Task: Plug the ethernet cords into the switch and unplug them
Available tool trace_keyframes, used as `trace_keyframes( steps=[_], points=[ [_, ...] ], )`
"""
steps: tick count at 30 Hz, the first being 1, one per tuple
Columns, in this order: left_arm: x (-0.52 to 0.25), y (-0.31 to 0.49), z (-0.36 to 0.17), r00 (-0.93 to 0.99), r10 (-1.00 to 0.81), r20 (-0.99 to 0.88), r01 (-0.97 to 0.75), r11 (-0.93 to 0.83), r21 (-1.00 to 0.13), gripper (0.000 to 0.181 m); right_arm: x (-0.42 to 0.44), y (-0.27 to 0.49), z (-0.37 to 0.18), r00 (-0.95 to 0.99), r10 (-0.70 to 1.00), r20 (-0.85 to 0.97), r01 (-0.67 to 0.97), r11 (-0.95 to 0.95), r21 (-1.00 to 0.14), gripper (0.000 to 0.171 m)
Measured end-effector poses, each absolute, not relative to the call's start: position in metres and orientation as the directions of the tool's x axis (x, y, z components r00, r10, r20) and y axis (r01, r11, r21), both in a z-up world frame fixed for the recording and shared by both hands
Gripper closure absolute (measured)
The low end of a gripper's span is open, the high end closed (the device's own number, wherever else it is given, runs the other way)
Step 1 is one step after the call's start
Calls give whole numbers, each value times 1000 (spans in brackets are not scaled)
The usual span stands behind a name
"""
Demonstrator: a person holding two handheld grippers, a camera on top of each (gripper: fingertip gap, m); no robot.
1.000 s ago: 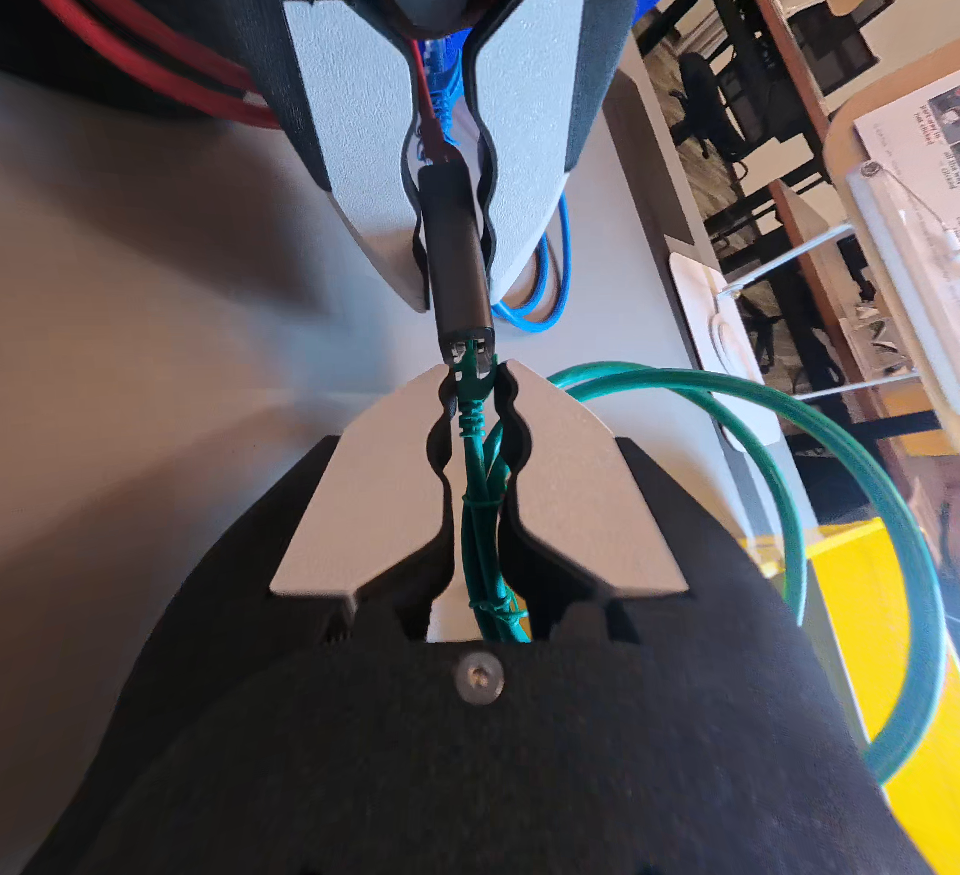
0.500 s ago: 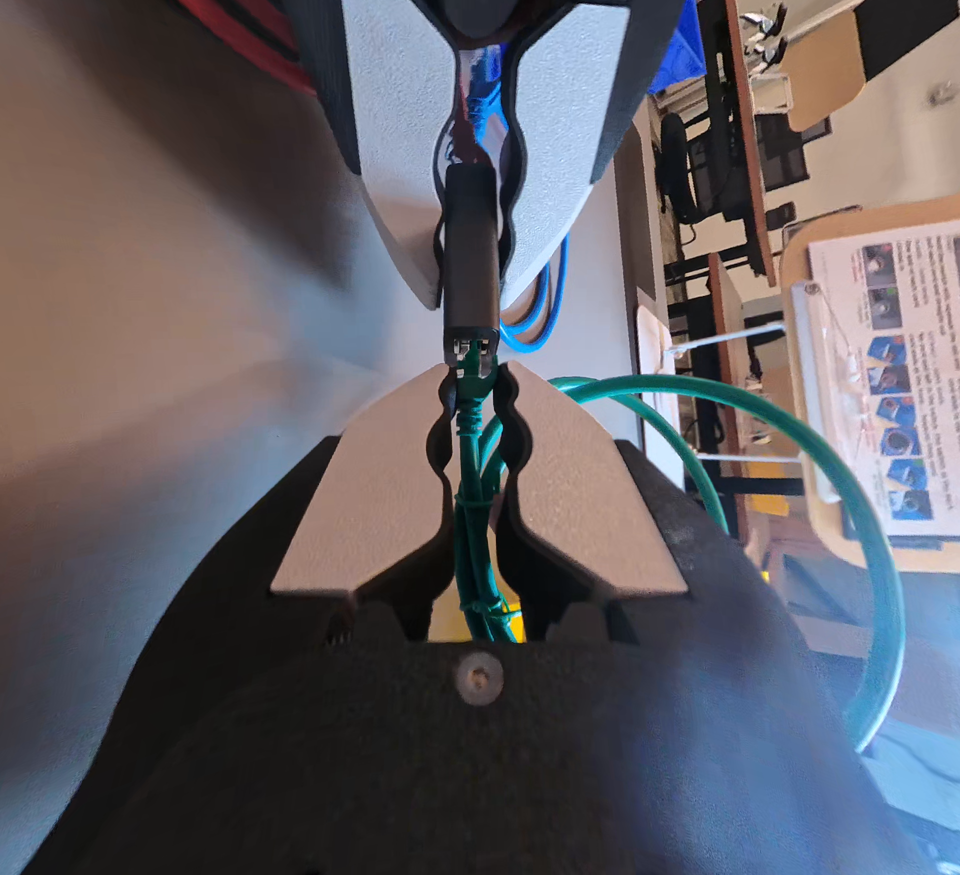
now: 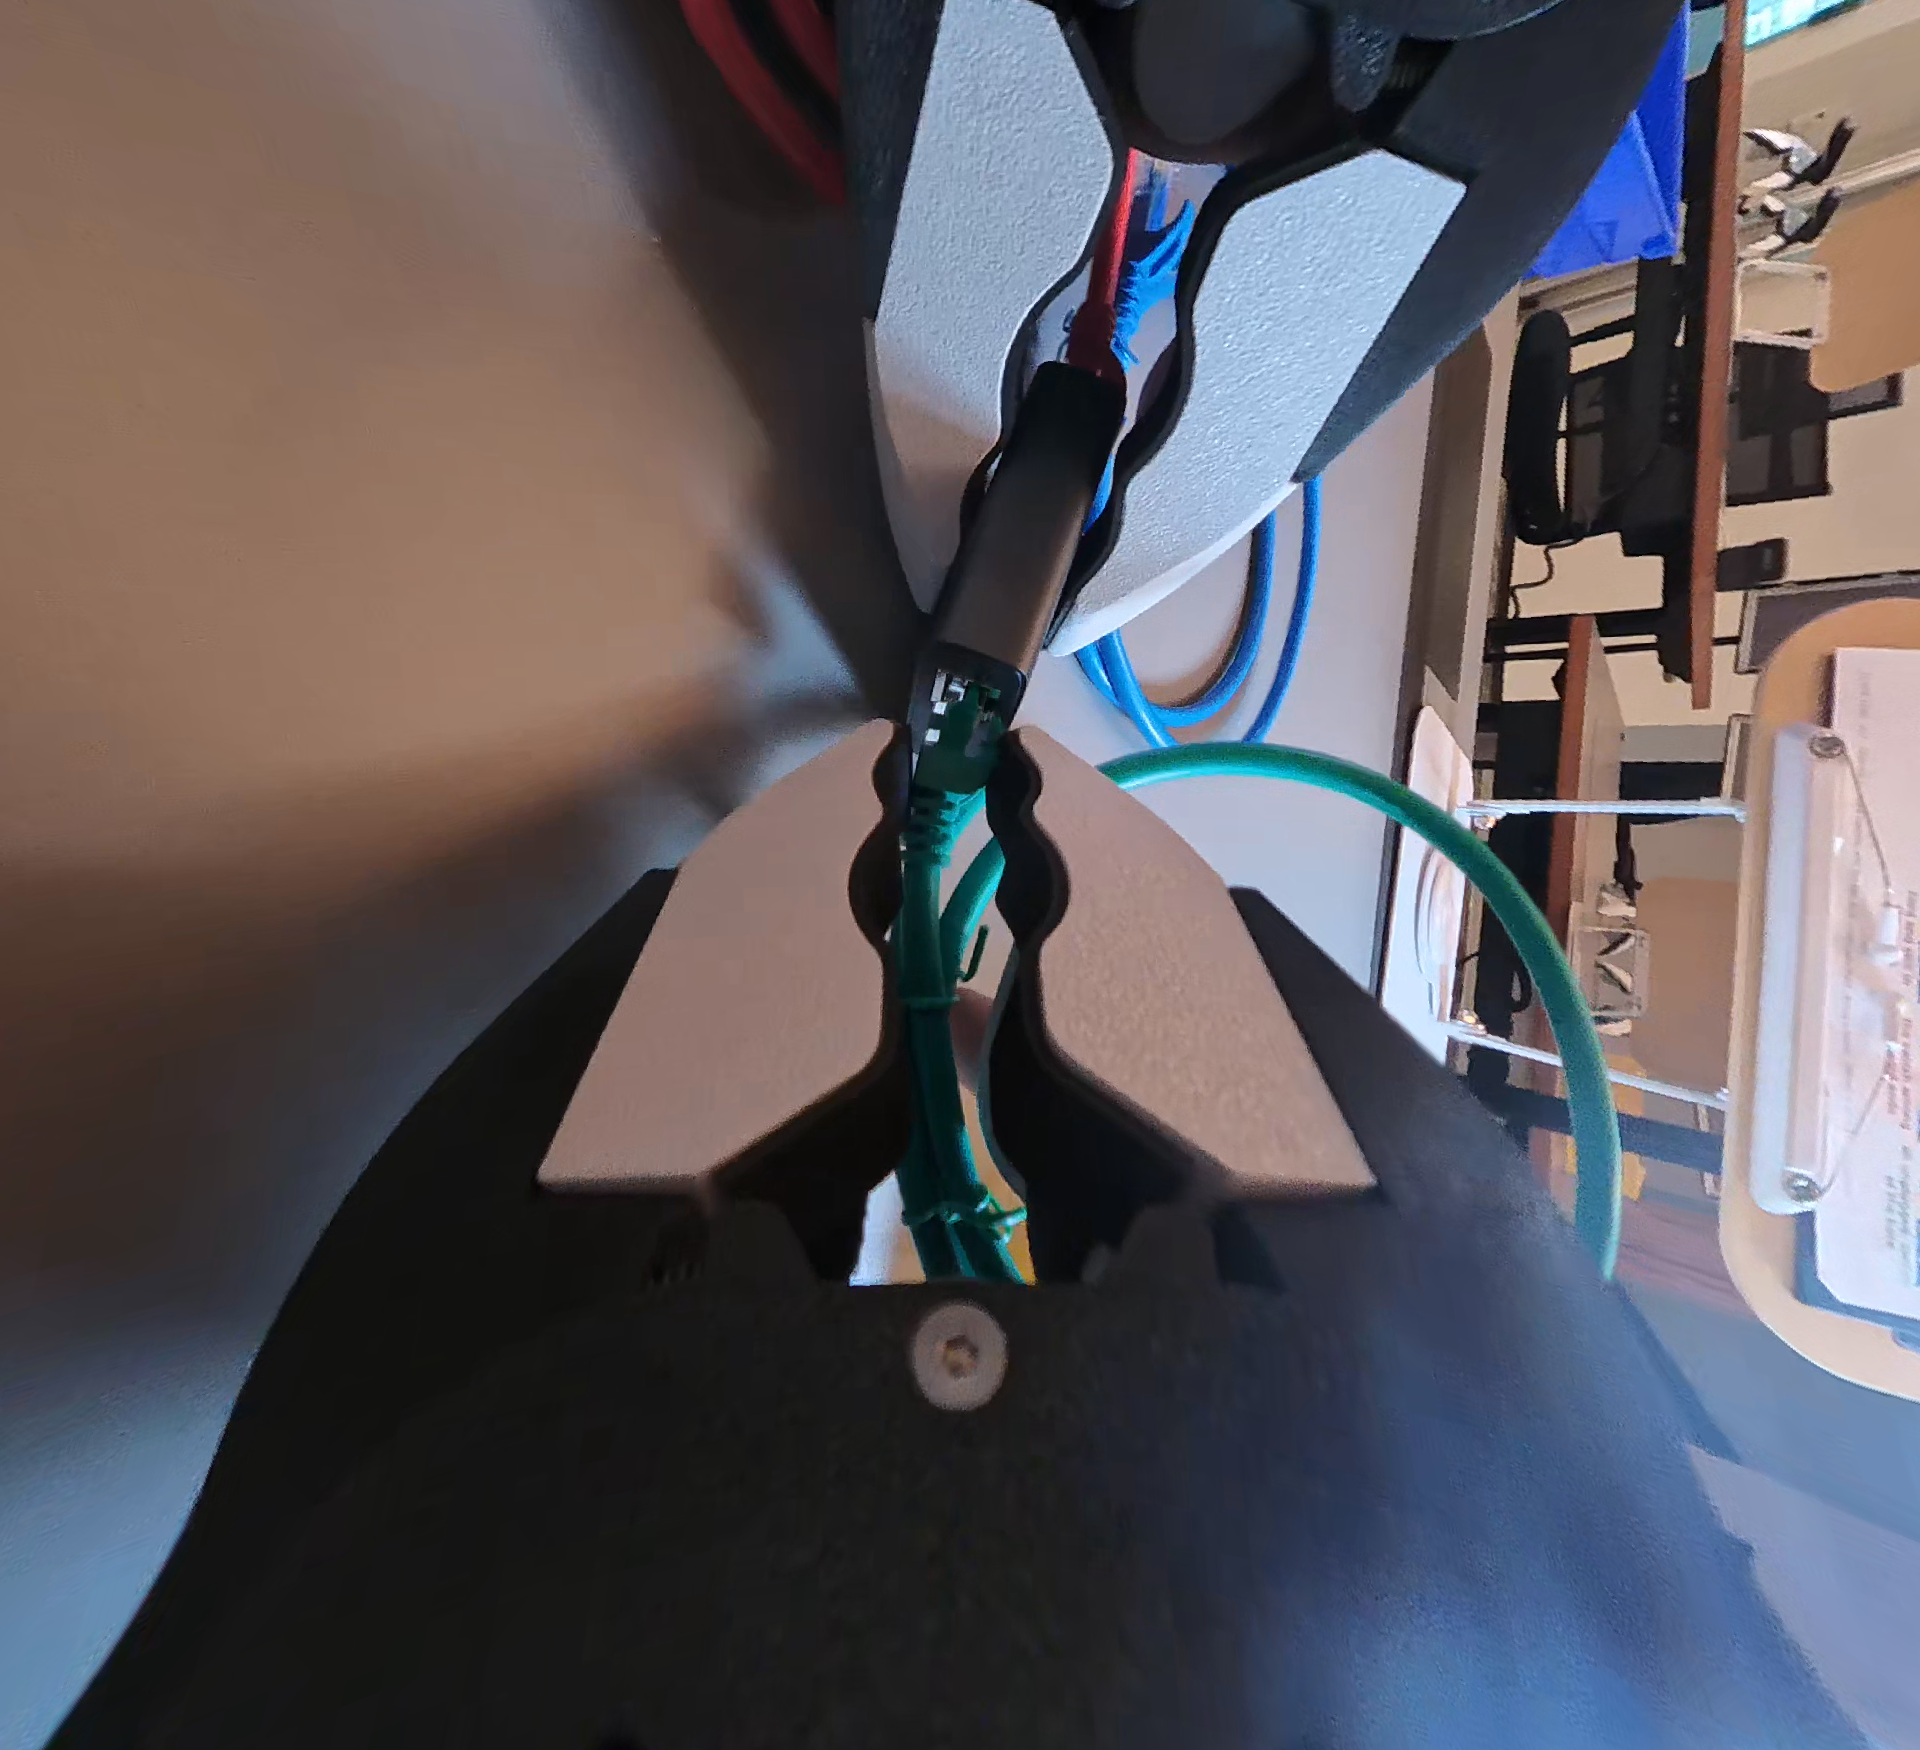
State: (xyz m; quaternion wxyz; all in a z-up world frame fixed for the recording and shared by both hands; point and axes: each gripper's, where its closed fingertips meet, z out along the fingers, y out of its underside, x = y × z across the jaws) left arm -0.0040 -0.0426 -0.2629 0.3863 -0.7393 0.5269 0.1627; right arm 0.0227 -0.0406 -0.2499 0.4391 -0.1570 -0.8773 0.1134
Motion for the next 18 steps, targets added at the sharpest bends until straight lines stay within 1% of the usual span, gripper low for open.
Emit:
trace_keyframes(
  steps=[2, 7, 11, 14, 15, 17, 18],
  points=[
    [-4, -43, -263, 370, -649, -665, -914, -129, -384, 159, 24, -41, -250, -573, 350, 741, 157, 934, -320, 157],
    [2, -44, -262, 363, -656, -662, -911, -100, -400, 159, 29, -43, -249, -600, 313, 736, 146, 947, -285, 156],
    [9, -47, -261, 350, -674, -651, -908, -72, -413, 159, 36, -46, -248, -623, 322, 713, 134, 942, -308, 156],
    [14, -49, -258, 360, -685, -633, -893, -56, -446, 159, 40, -48, -244, -641, 347, 685, 128, 928, -351, 156],
    [16, -50, -258, 369, -698, -614, -881, -53, -469, 159, 42, -50, -243, -651, 370, 663, 127, 914, -385, 156],
    [21, -52, -256, 392, -717, -576, -850, -44, -525, 158, 46, -52, -240, -678, 443, 586, 130, 858, -498, 157],
    [23, -52, -254, 404, -725, -558, -835, -43, -549, 158, 47, -52, -238, -686, 465, 560, 129, 835, -535, 157]
  ],
)
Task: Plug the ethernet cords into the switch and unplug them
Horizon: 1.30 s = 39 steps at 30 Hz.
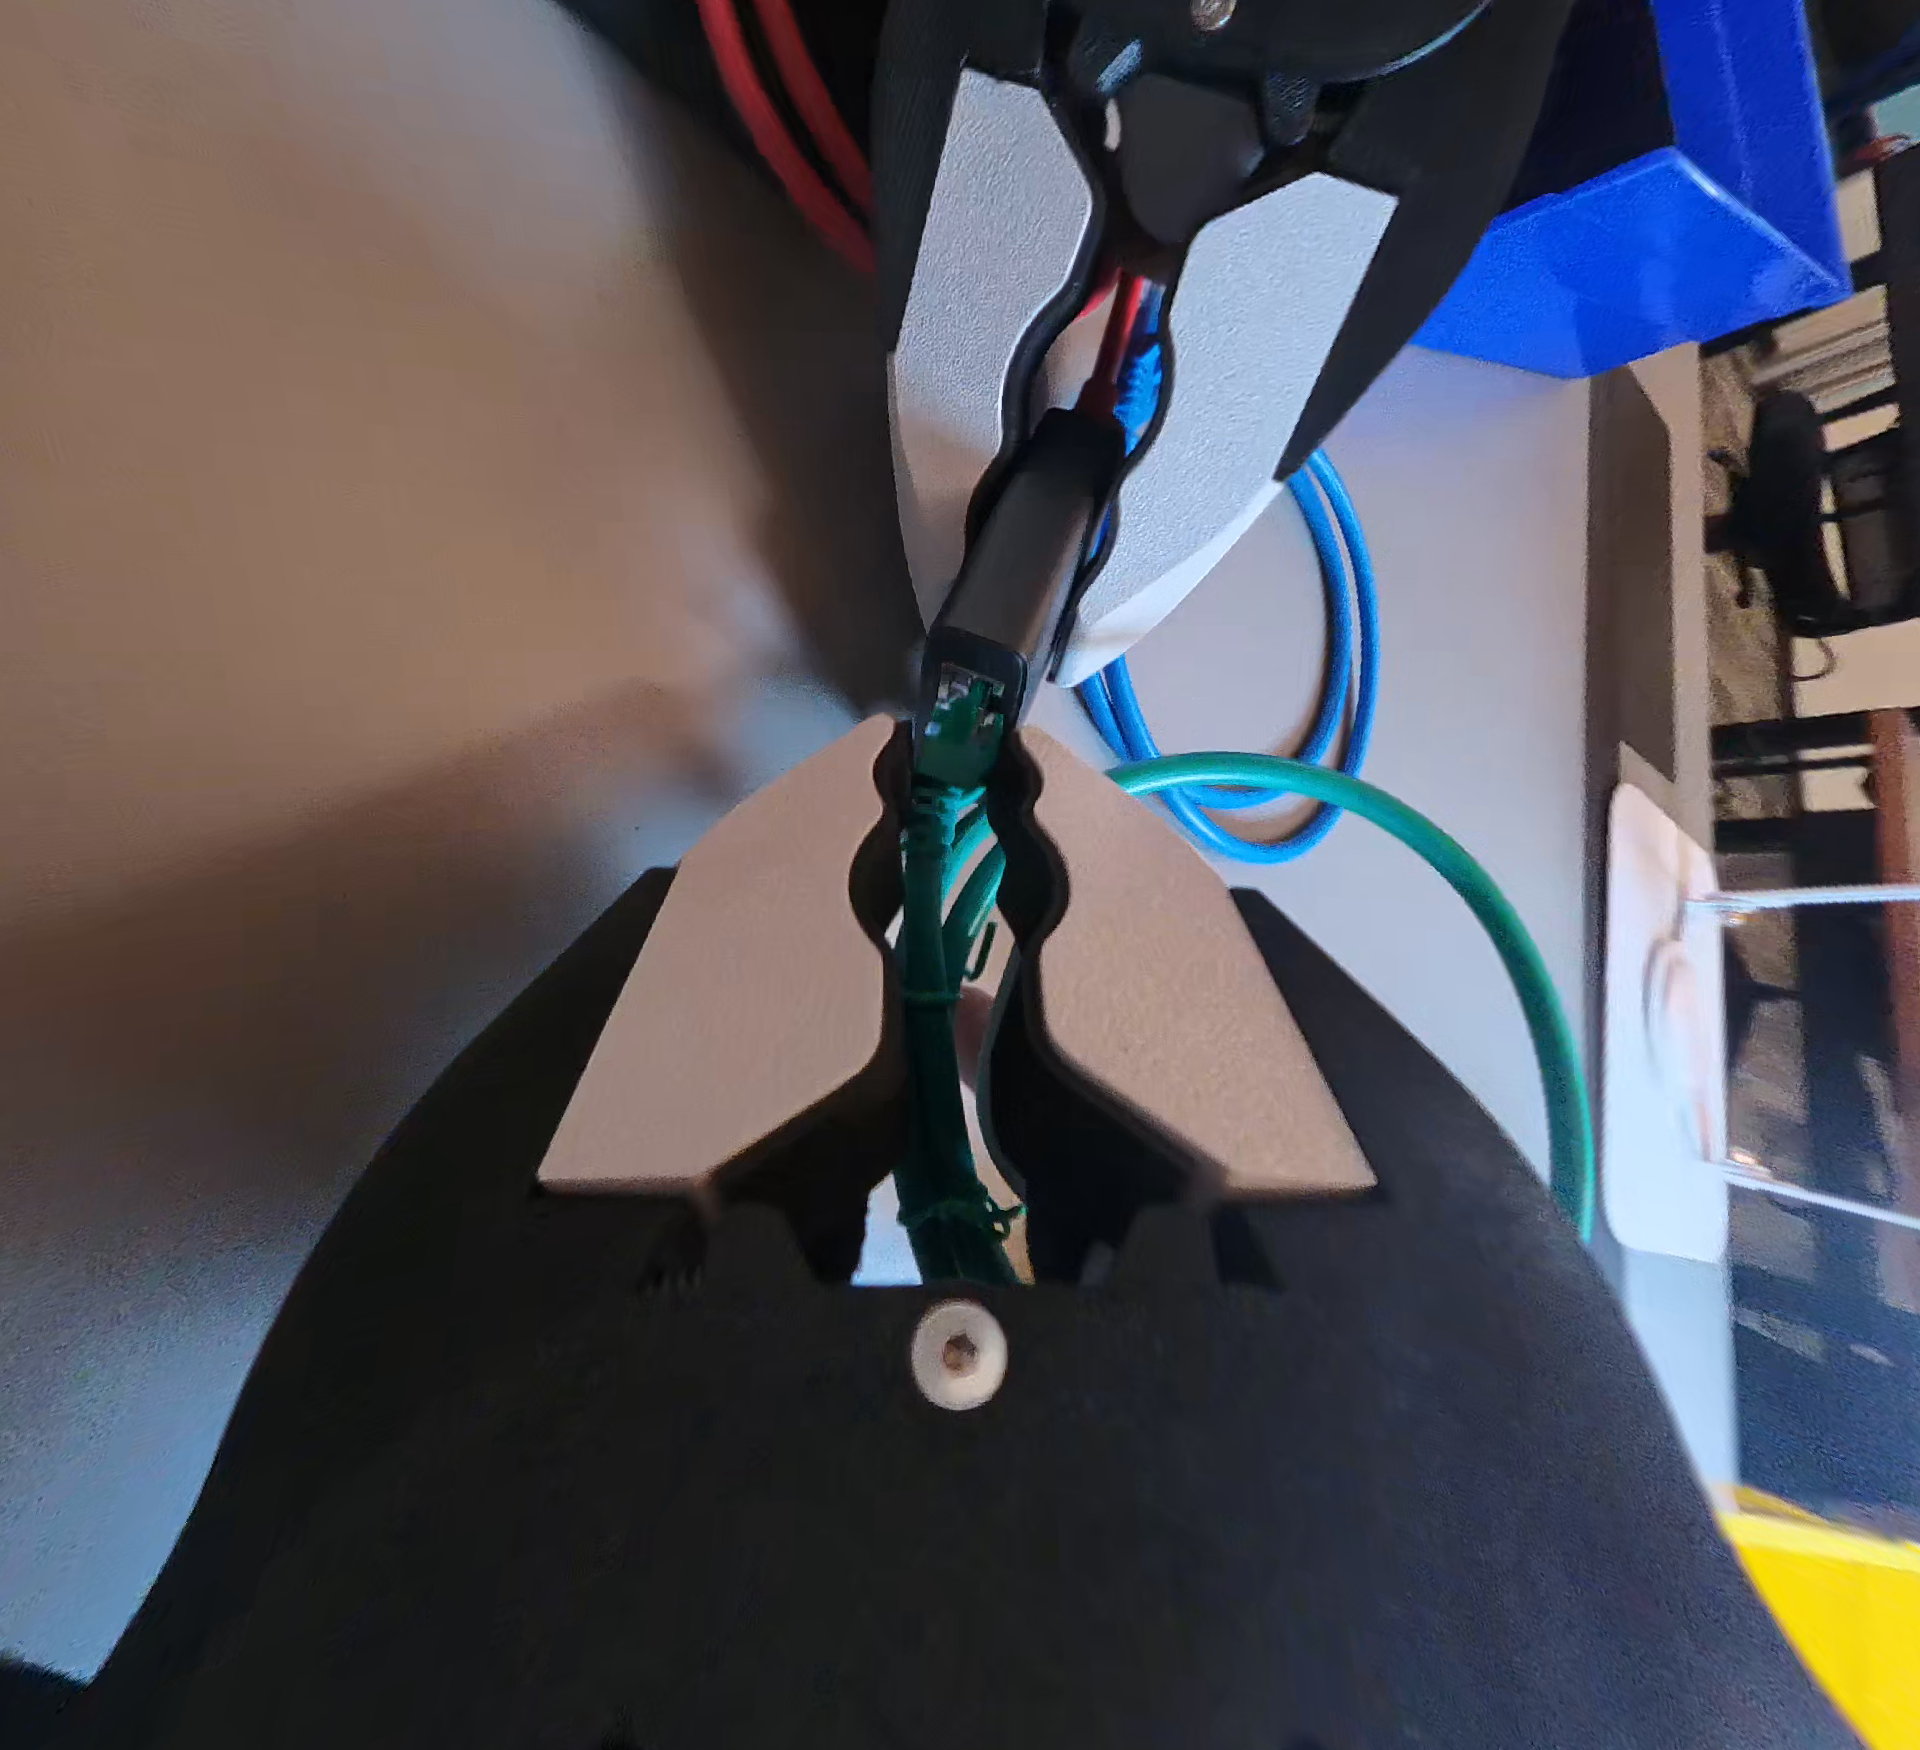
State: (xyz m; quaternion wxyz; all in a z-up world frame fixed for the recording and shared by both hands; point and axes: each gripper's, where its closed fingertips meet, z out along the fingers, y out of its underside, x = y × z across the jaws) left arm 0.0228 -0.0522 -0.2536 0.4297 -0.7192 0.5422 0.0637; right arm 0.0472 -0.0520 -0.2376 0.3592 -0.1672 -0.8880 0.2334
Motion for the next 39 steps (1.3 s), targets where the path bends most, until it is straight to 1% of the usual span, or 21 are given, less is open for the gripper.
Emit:
trace_keyframes(
  steps=[3, 5, 7, 10, 16, 19, 23, 27, 30, 33, 39],
  points=[
    [27, -54, -246, 439, -737, -514, -791, -46, -610, 158, 49, -53, -228, -699, 507, 504, 129, 783, -609, 157],
    [25, -54, -245, 458, -729, -509, -789, -69, -611, 159, 48, -52, -228, -696, 526, 489, 141, 768, -625, 157],
    [19, -52, -245, 483, -715, -506, -789, -105, -605, 159, 41, -48, -229, -652, 550, 522, 155, 770, -619, 156],
    [13, -49, -247, 510, -696, -505, -793, -152, -590, 159, 32, -43, -232, -593, 553, 585, 169, 796, -581, 156],
    [5, -45, -249, 560, -678, -477, -765, -202, -611, 159, 23, -36, -231, -502, 542, 674, 181, 828, -531, 155],
    [4, -43, -251, 554, -665, -501, -773, -186, -607, 160, 21, -35, -232, -477, 537, 696, 184, 835, -518, 156],
    [3, -40, -246, 508, -612, -607, -814, -111, -570, 160, 20, -35, -228, -456, 528, 717, 181, 843, -506, 157],
    [8, -47, -243, 423, -634, -647, -858, -52, -511, 160, 27, -45, -227, -517, 494, 699, 137, 854, -503, 158],
    [11, -54, -251, 358, -697, -622, -882, -32, -471, 159, 31, -52, -235, -584, 430, 688, 97, 879, -467, 157],
    [17, -62, -259, 323, -748, -581, -888, -26, -460, 158, 39, -60, -243, -668, 379, 641, 79, 892, -445, 156],
    [34, -63, -252, 392, -781, -485, -816, -52, -576, 158, 55, -60, -235, -735, 423, 529, 92, 837, -540, 156]
  ],
)
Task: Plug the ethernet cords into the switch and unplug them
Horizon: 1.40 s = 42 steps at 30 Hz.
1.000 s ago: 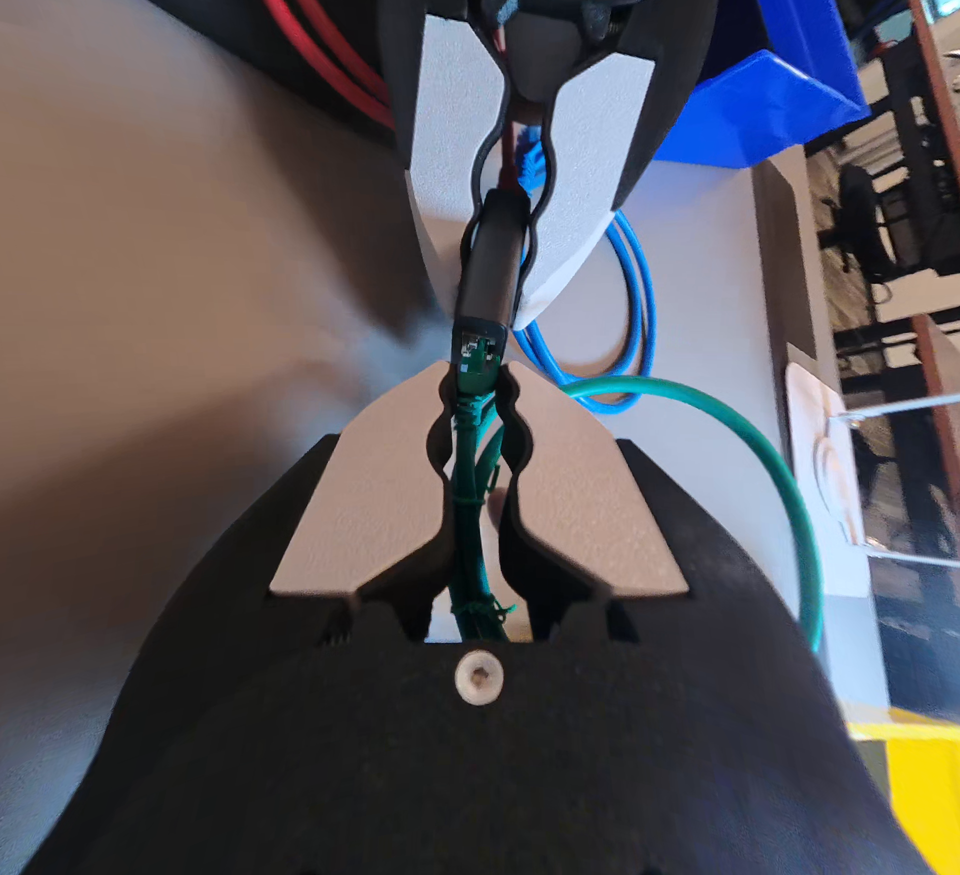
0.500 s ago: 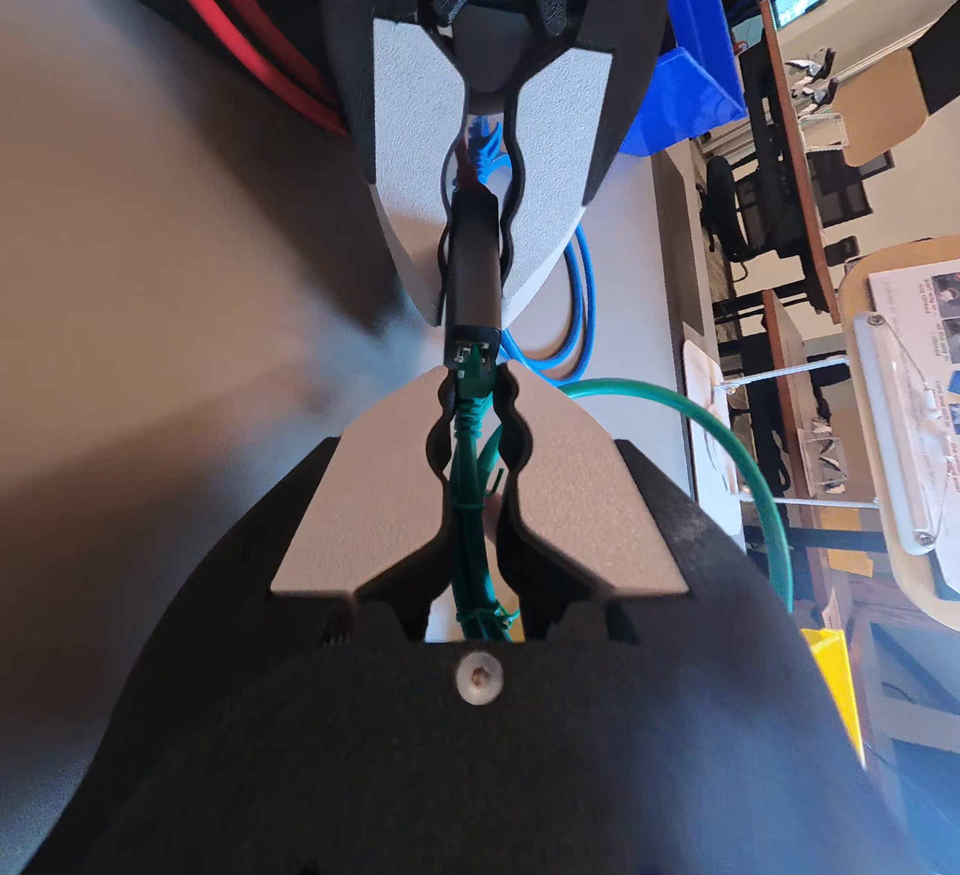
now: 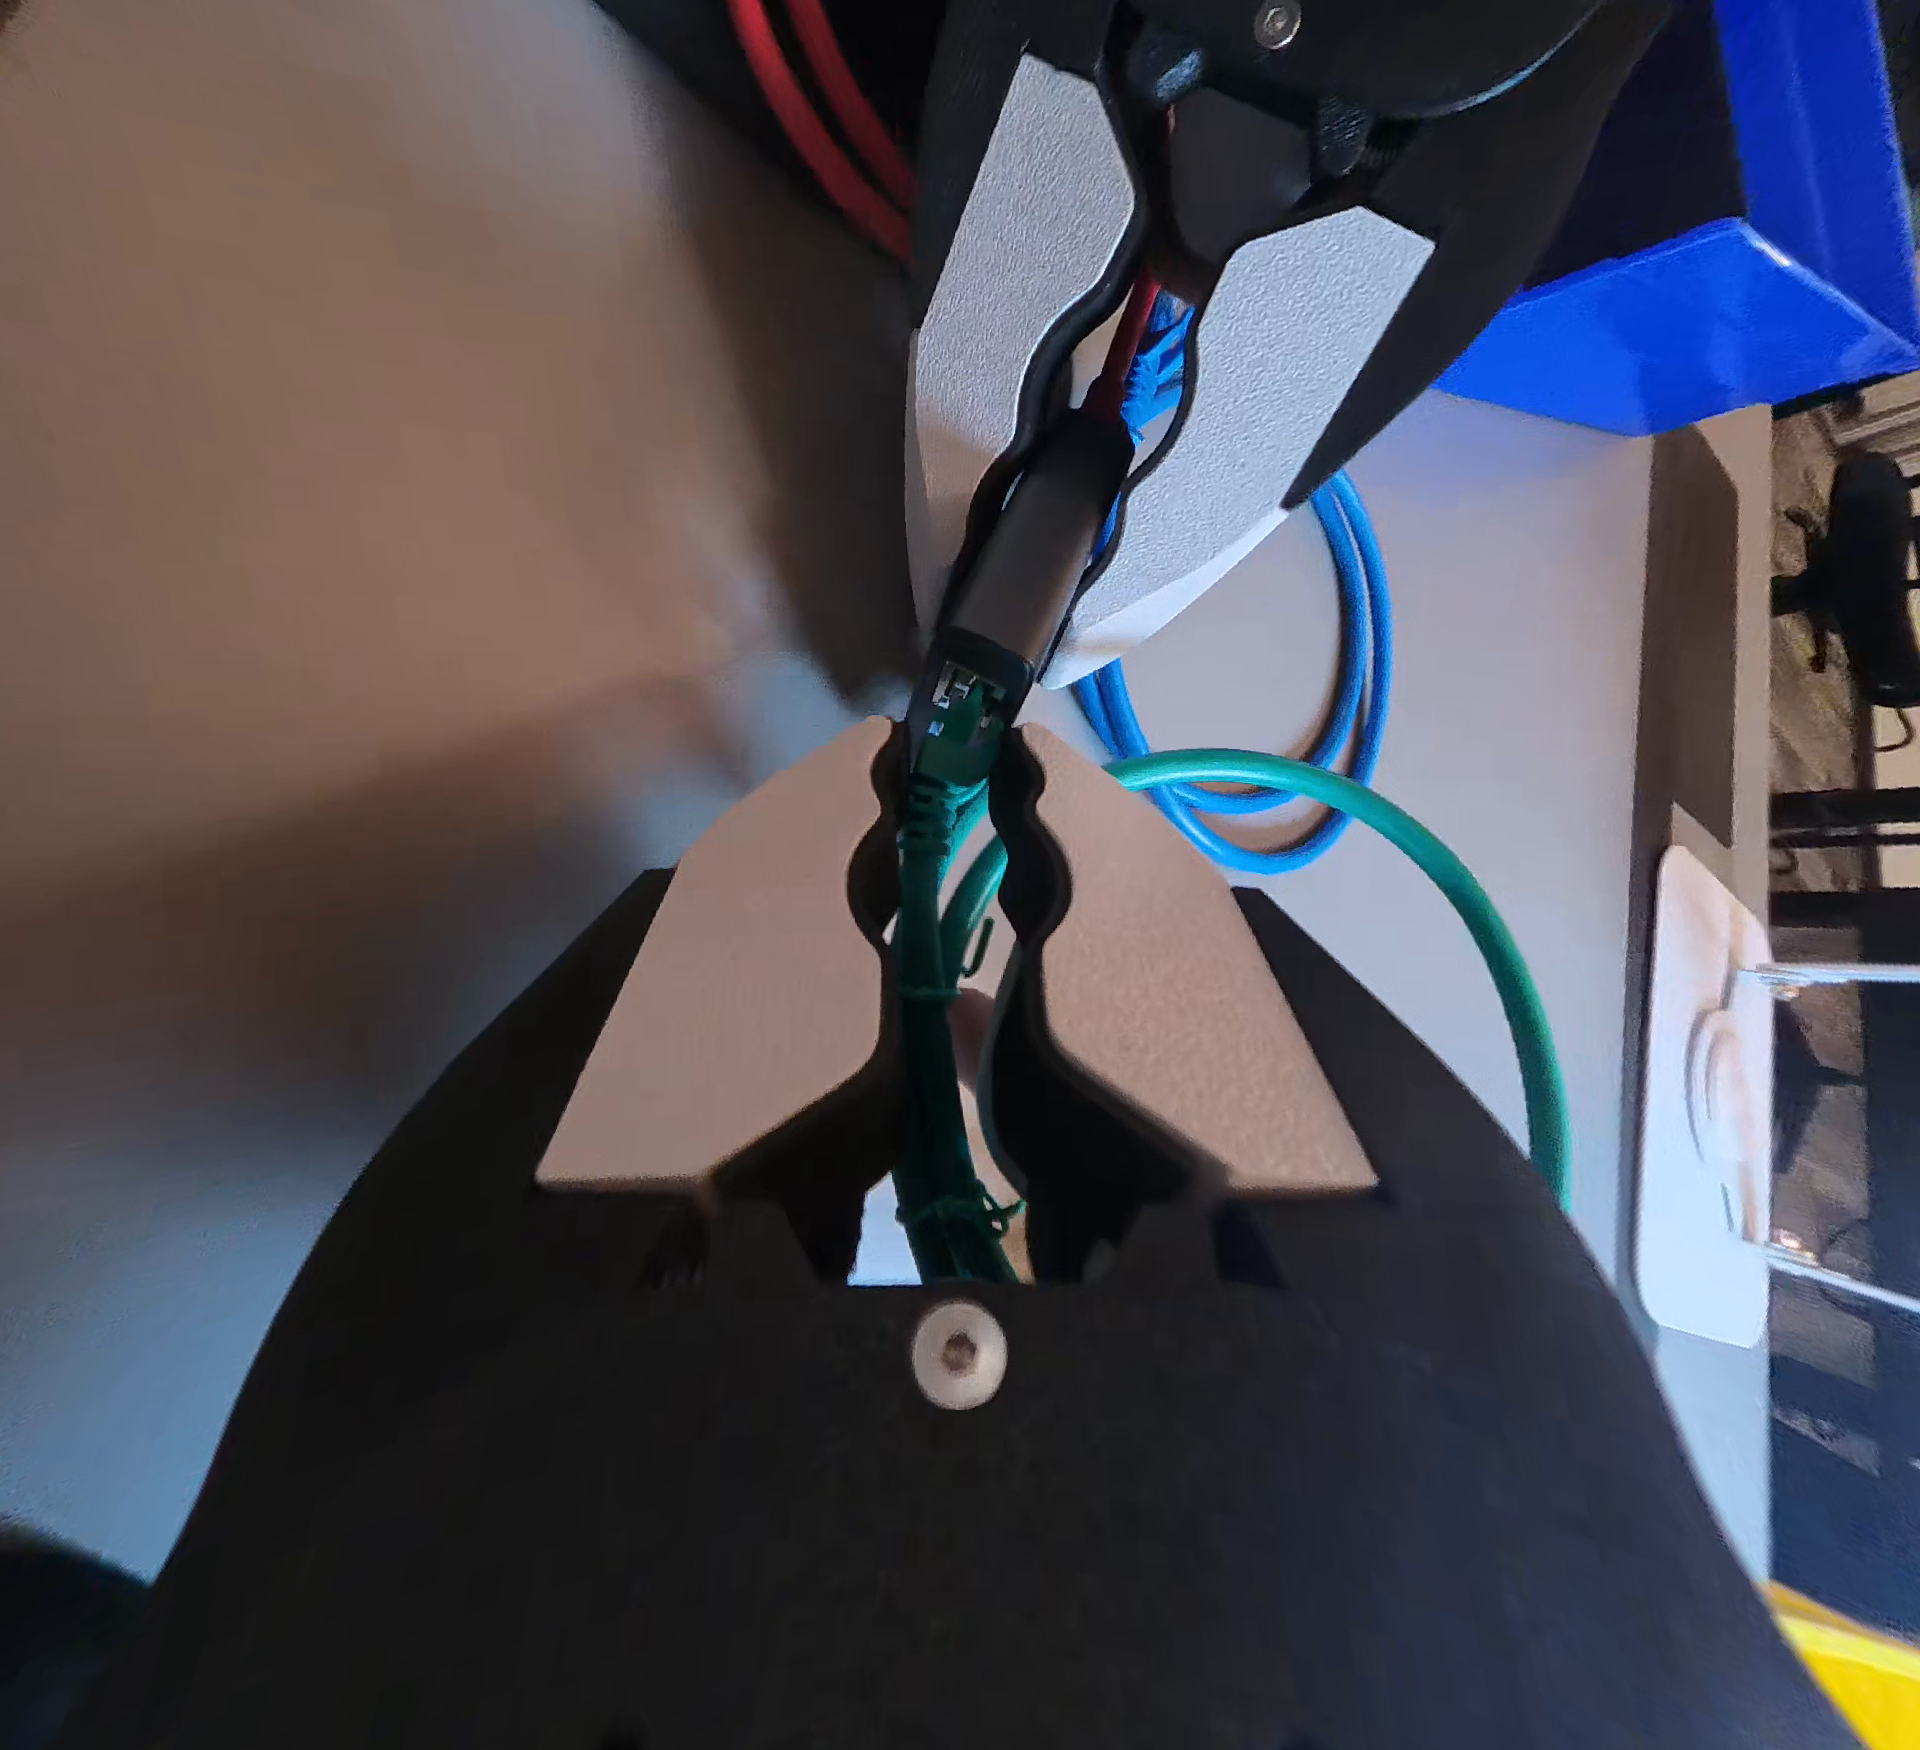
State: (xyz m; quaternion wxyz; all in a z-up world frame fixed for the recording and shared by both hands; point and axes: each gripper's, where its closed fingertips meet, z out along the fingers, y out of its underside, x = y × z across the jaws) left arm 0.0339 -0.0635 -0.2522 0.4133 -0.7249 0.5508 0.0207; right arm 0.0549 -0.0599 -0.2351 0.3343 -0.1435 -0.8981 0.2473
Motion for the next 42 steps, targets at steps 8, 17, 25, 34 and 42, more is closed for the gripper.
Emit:
trace_keyframes(
  steps=[8, 17, 25, 34, 42],
  points=[
    [52, -69, -225, 452, -791, -413, -702, -30, -711, 158, 72, -68, -205, -769, 535, 350, 106, 647, -755, 156],
    [20, -54, -232, 549, -701, -455, -741, -157, -653, 160, 35, -49, -213, -592, 665, 456, 137, 640, -756, 150],
    [12, -50, -238, 586, -695, -417, -718, -207, -665, 160, 30, -43, -213, -520, 651, 553, 103, 690, -716, 156],
    [8, -50, -240, 584, -691, -427, -727, -210, -653, 159, 27, -43, -215, -507, 636, 582, 104, 715, -691, 156],
    [0, -49, -231, 509, -637, -579, -830, -185, -526, 160, 24, -42, -212, -488, 626, 608, 137, 743, -655, 158]
  ],
)
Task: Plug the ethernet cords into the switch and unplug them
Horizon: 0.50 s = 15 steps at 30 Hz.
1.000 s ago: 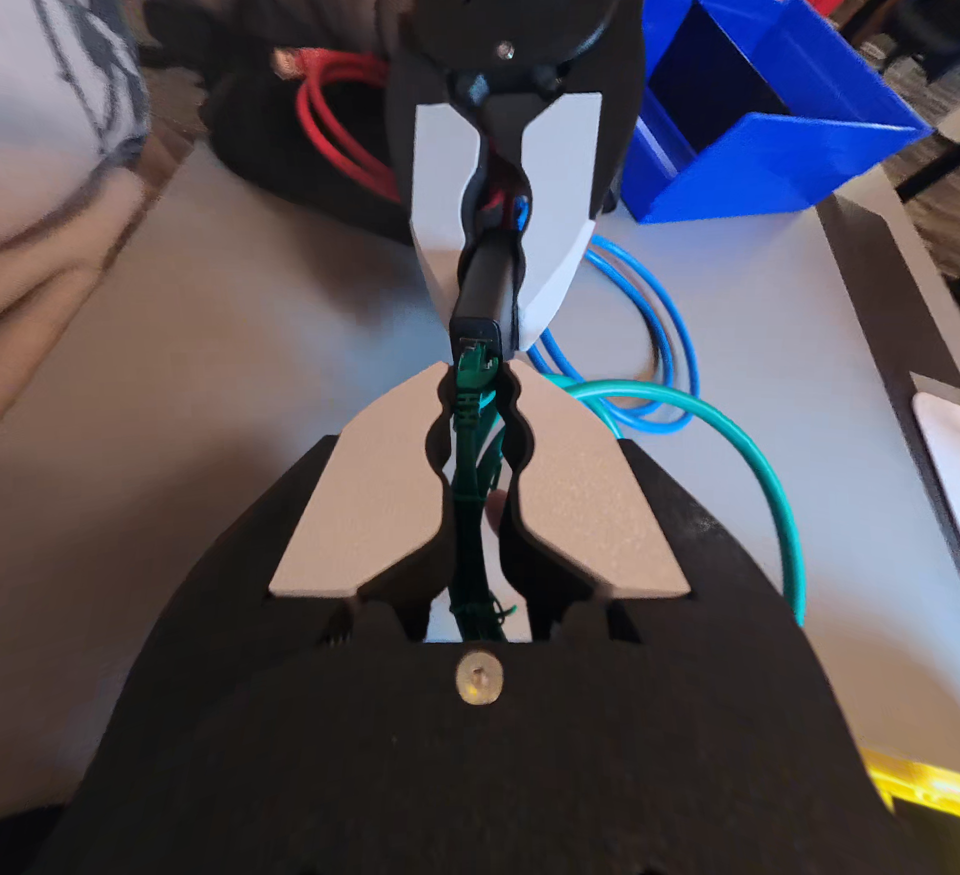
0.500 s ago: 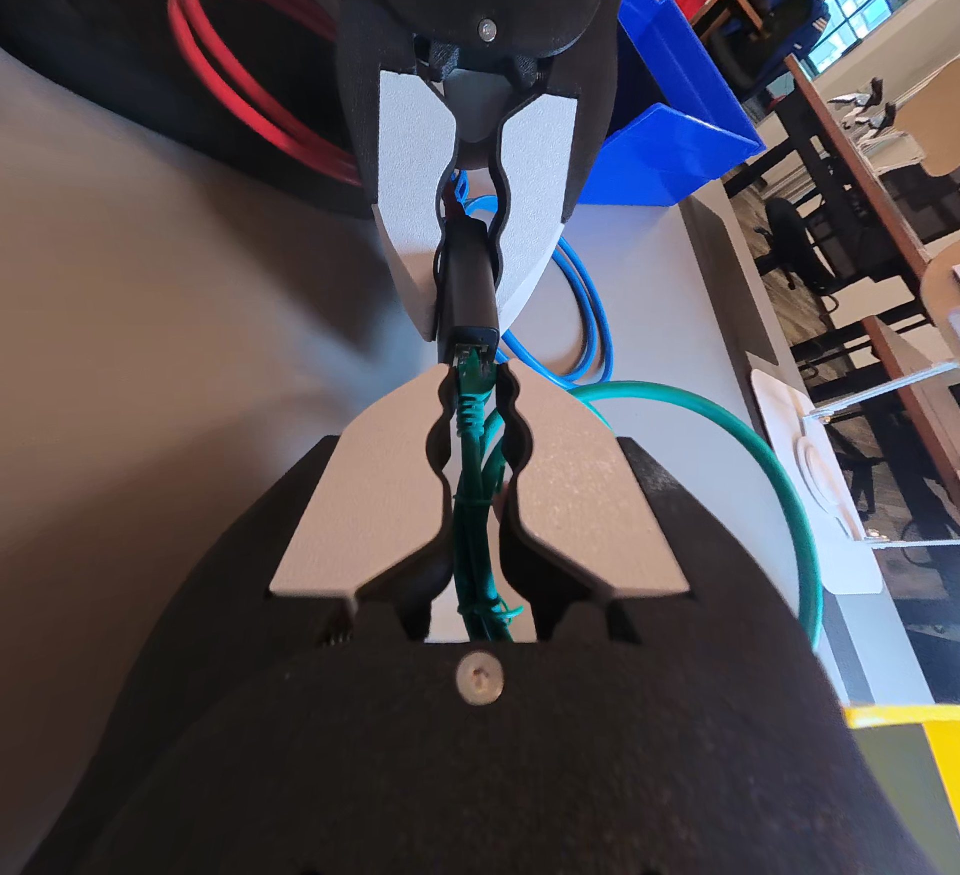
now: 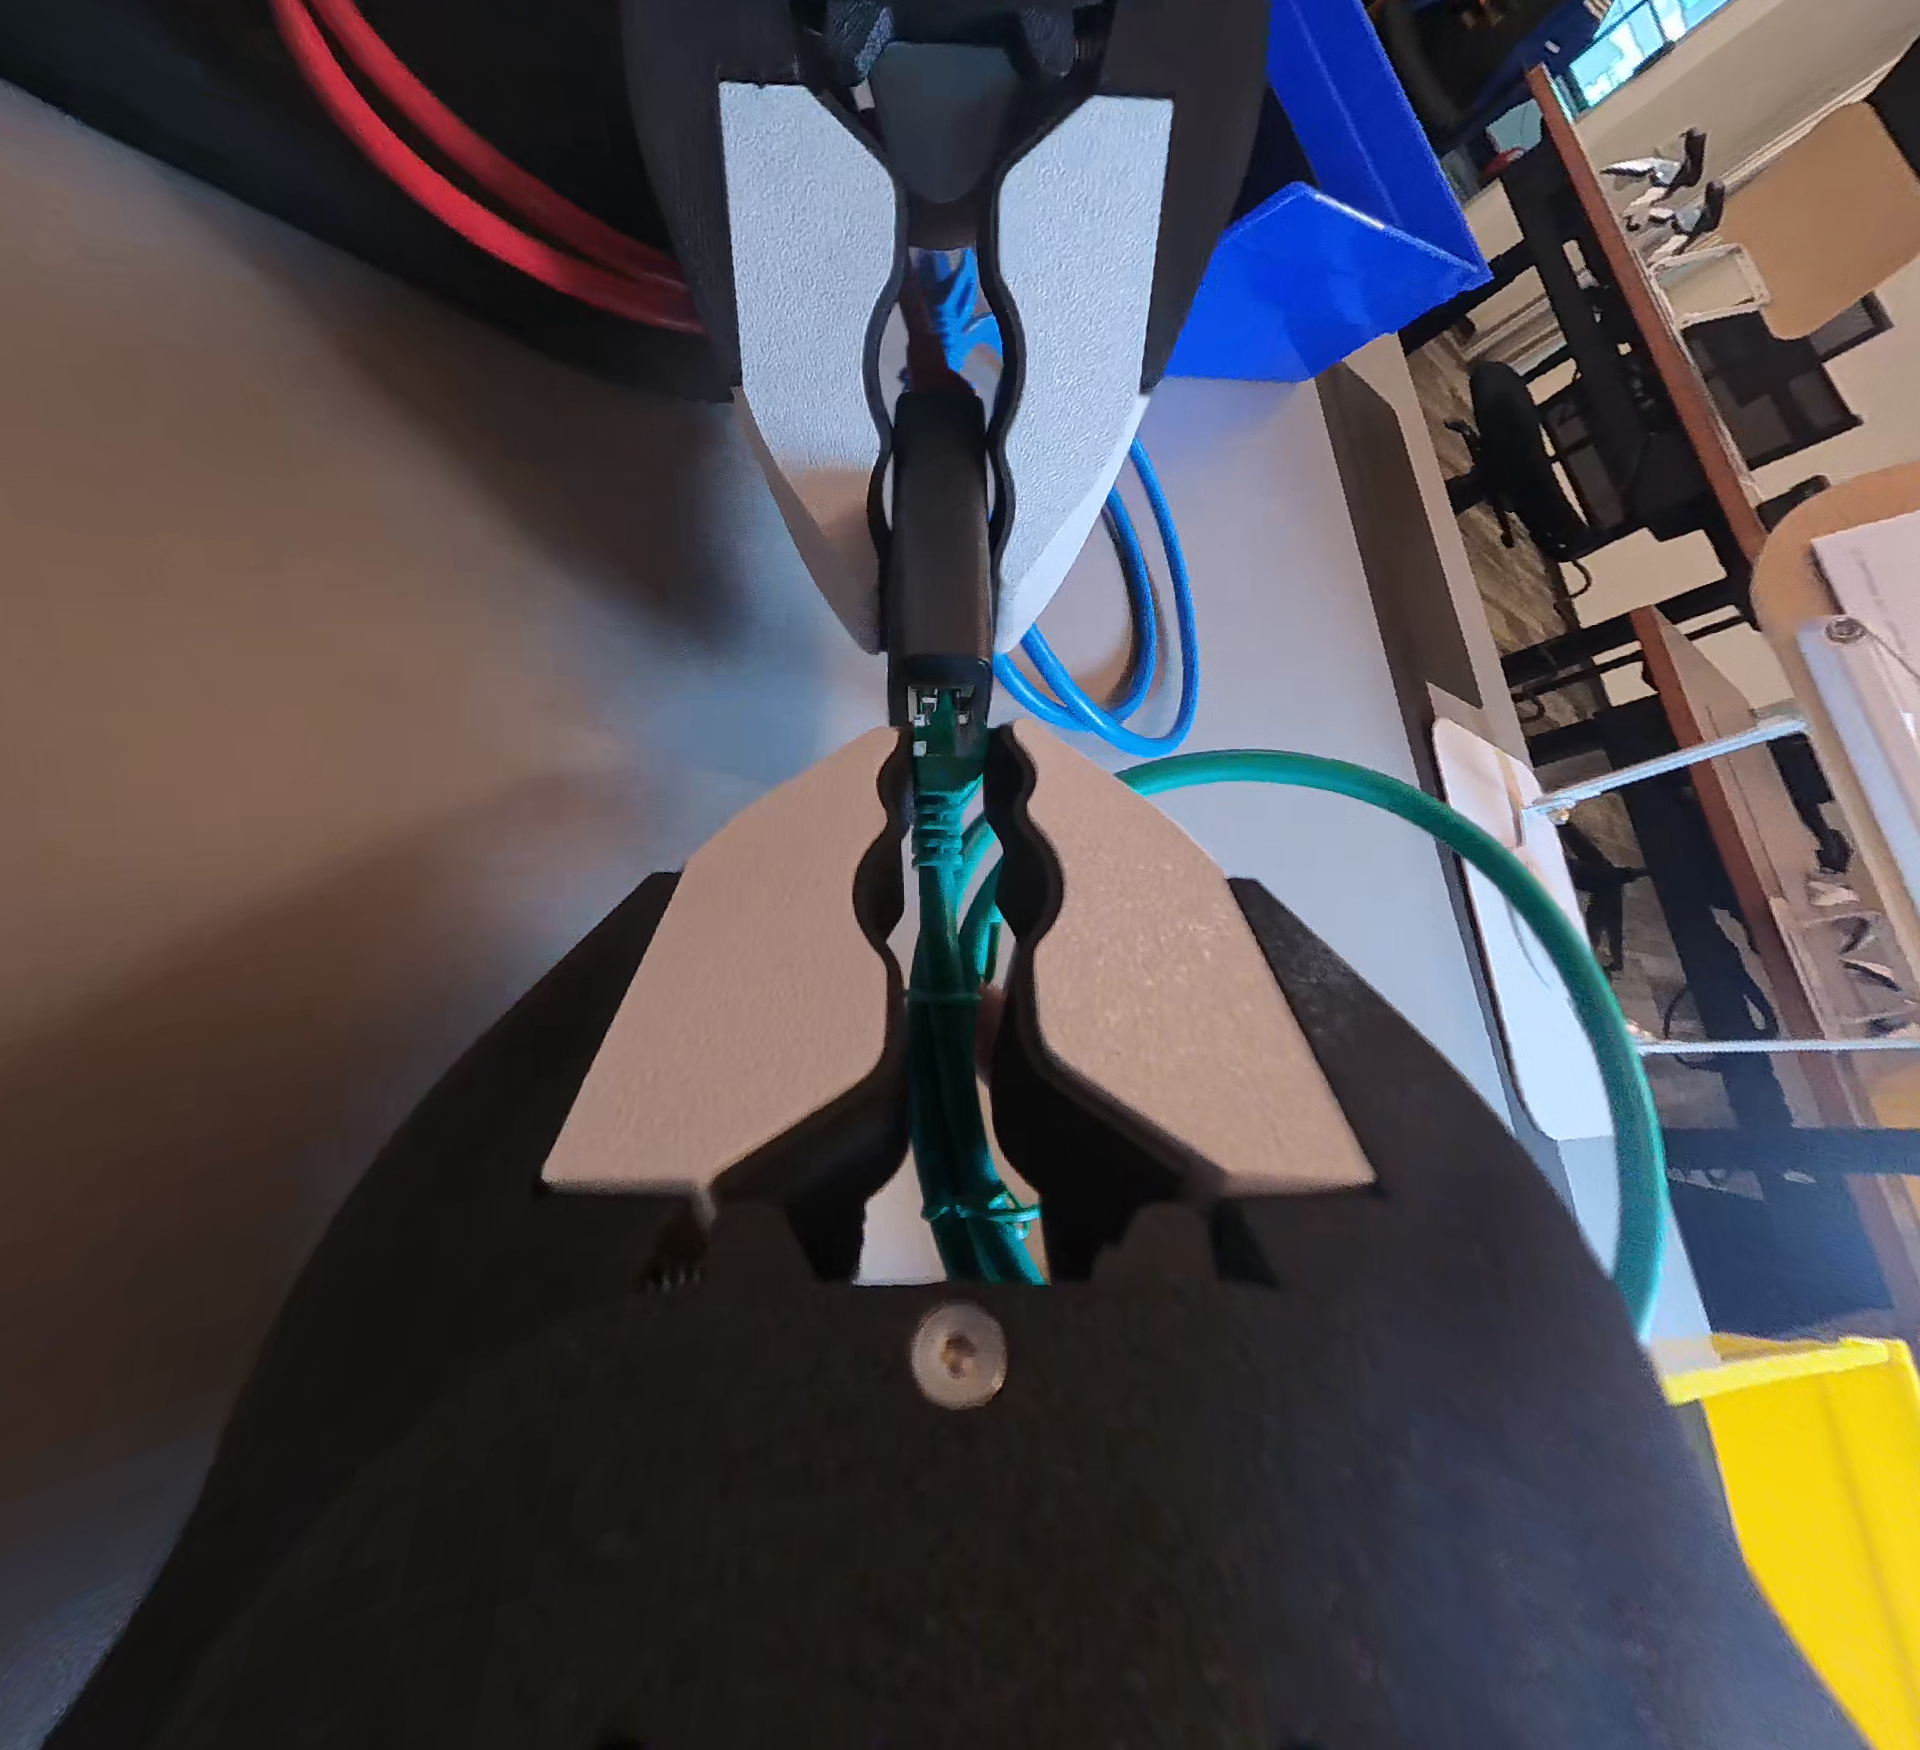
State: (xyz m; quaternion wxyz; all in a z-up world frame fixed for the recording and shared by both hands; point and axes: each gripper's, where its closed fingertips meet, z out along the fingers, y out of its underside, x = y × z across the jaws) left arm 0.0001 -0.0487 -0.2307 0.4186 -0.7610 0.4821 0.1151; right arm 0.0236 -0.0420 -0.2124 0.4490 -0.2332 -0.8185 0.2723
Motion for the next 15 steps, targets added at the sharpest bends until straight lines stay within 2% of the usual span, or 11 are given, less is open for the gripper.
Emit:
trace_keyframes(
  steps=[7, 12, 15],
  points=[
    [9, -58, -235, 348, -703, -620, -908, -89, -409, 160, 38, -59, -221, -636, 562, 529, 100, 740, -665, 158],
    [31, -68, -247, 283, -779, -559, -901, -17, -433, 159, 60, -71, -229, -757, 486, 437, 116, 758, -642, 157],
    [44, -67, -243, 303, -786, -539, -869, 5, -495, 158, 72, -70, -222, -798, 459, 390, 130, 763, -633, 157]
  ],
)
